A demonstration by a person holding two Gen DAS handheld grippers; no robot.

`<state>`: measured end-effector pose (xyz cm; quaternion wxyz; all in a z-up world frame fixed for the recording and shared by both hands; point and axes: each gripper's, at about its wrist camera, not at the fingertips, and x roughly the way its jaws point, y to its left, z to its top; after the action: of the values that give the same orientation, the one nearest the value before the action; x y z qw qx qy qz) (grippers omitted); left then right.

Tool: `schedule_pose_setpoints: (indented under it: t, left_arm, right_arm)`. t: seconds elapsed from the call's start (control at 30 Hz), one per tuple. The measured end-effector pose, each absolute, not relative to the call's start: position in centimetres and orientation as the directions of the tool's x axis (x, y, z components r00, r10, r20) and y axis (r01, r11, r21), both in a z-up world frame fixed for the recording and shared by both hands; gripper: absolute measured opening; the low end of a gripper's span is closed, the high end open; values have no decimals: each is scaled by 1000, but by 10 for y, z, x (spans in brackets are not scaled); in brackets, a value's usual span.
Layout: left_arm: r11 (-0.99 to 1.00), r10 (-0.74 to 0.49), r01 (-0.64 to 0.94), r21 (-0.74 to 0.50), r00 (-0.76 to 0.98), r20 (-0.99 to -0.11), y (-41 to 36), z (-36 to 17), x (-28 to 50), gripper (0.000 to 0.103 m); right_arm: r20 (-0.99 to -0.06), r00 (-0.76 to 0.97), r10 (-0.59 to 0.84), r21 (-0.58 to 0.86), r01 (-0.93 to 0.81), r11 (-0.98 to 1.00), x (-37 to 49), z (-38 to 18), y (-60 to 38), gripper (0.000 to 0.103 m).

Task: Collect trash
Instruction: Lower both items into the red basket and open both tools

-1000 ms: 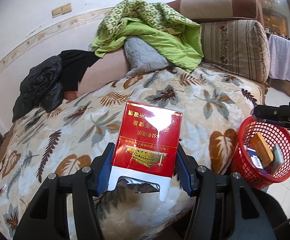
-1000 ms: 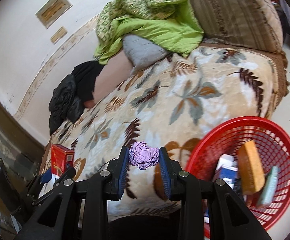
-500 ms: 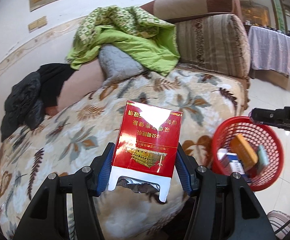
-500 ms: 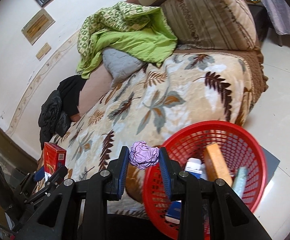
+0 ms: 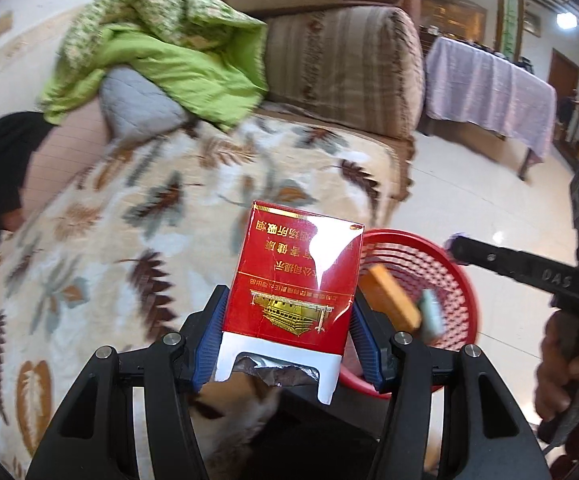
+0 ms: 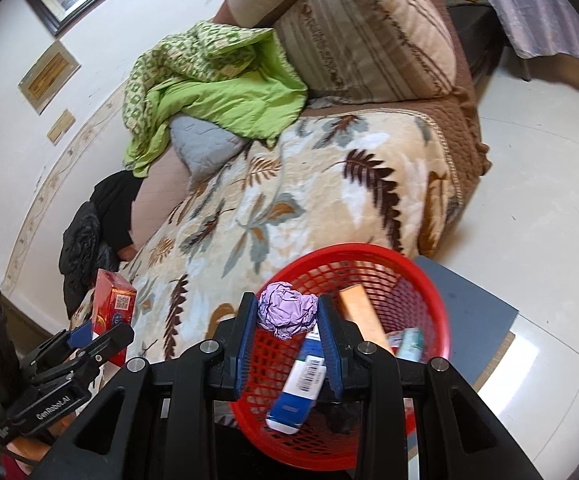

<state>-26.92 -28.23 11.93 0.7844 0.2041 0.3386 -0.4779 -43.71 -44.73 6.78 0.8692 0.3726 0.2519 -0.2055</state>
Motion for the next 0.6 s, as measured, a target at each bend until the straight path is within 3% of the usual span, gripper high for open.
schedule_pose_setpoints:
  t: [0.6]
  left_arm:
    - [377, -586, 925, -50, 196, -787, -341, 96, -283, 57]
  right_arm:
    - [-598, 782, -178, 561, 566, 604, -441, 60, -470, 35]
